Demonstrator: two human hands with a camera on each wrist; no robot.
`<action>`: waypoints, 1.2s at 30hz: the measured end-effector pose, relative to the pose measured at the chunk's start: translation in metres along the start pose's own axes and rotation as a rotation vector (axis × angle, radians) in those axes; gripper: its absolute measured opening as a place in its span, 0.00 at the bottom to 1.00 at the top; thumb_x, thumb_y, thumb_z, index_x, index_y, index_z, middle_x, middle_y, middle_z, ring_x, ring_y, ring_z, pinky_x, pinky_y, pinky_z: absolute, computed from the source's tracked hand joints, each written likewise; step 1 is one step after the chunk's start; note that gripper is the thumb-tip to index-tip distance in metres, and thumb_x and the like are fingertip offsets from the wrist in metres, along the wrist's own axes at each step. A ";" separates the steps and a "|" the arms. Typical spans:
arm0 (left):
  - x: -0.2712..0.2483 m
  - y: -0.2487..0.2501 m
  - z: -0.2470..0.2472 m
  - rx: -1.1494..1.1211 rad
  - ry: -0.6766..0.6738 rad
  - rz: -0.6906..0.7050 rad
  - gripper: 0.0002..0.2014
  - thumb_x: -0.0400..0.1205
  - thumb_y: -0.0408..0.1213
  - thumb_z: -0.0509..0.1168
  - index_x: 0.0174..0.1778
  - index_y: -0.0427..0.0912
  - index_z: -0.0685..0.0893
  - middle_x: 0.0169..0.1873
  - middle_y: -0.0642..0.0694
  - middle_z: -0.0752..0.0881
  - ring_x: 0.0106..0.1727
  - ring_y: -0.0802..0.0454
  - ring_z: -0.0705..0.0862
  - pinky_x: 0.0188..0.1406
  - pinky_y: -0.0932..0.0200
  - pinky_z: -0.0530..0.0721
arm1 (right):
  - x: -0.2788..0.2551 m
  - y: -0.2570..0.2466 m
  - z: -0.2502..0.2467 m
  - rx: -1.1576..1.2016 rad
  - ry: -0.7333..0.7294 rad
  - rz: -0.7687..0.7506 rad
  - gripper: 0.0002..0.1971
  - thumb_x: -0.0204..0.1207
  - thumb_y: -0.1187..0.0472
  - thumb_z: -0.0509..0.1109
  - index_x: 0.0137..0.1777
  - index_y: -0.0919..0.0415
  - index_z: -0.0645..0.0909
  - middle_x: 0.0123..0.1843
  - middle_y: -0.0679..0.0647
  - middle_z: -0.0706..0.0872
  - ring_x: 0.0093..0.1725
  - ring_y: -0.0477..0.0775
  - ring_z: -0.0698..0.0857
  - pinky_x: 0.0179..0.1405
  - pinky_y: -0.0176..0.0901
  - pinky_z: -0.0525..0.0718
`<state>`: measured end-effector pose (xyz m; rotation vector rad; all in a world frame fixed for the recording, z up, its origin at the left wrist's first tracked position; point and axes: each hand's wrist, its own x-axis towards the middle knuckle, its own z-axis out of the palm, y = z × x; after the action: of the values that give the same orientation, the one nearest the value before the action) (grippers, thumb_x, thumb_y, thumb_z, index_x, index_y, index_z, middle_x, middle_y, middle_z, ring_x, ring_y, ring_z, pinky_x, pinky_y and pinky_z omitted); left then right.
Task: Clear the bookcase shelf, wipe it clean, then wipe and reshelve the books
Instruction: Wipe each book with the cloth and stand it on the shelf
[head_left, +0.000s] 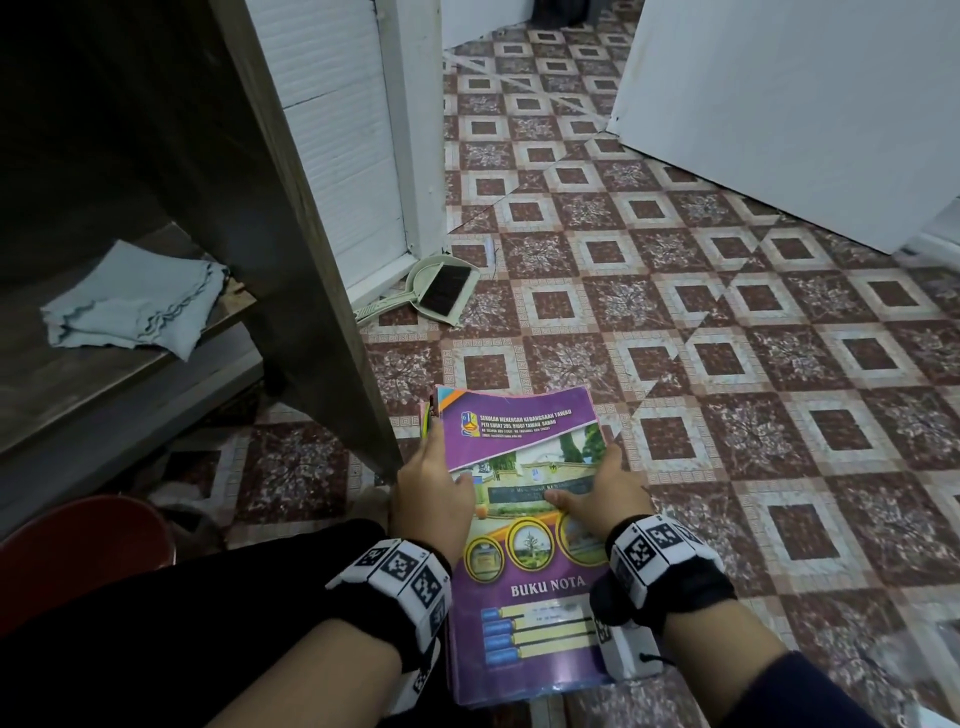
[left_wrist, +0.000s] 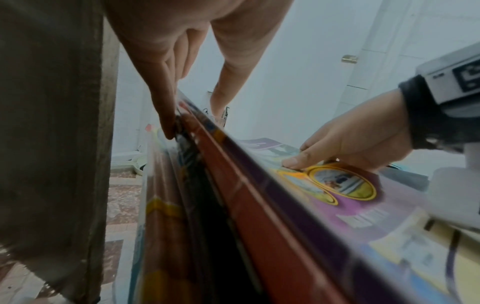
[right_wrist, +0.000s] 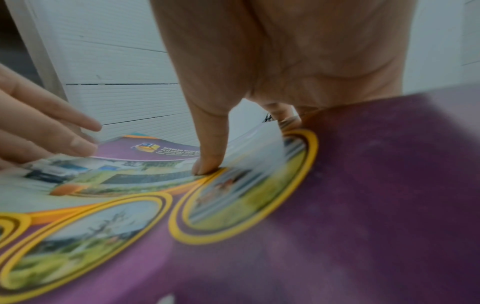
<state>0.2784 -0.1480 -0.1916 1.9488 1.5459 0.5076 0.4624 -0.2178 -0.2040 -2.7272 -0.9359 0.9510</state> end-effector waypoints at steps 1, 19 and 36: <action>0.001 0.000 0.000 -0.016 0.020 -0.027 0.34 0.78 0.32 0.70 0.82 0.41 0.67 0.58 0.39 0.86 0.53 0.40 0.85 0.46 0.52 0.81 | -0.001 0.001 -0.001 0.005 0.001 0.002 0.52 0.67 0.37 0.77 0.79 0.62 0.51 0.68 0.70 0.75 0.61 0.68 0.82 0.57 0.55 0.84; 0.013 -0.017 0.011 -0.078 -0.149 -0.050 0.42 0.85 0.38 0.65 0.85 0.43 0.42 0.57 0.47 0.57 0.52 0.47 0.74 0.59 0.62 0.72 | 0.004 0.002 0.002 0.089 -0.051 -0.118 0.61 0.68 0.40 0.77 0.84 0.52 0.33 0.80 0.67 0.66 0.70 0.65 0.78 0.60 0.52 0.82; 0.014 0.040 -0.020 -0.459 0.100 0.193 0.26 0.90 0.40 0.49 0.79 0.66 0.45 0.79 0.60 0.59 0.73 0.79 0.63 0.61 0.90 0.55 | -0.025 0.010 -0.045 0.607 0.150 -0.467 0.41 0.82 0.59 0.65 0.83 0.42 0.41 0.80 0.37 0.48 0.76 0.44 0.67 0.64 0.26 0.74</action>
<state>0.2993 -0.1363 -0.1511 1.7355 1.1711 0.9617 0.4785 -0.2359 -0.1579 -1.9325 -0.9895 0.7631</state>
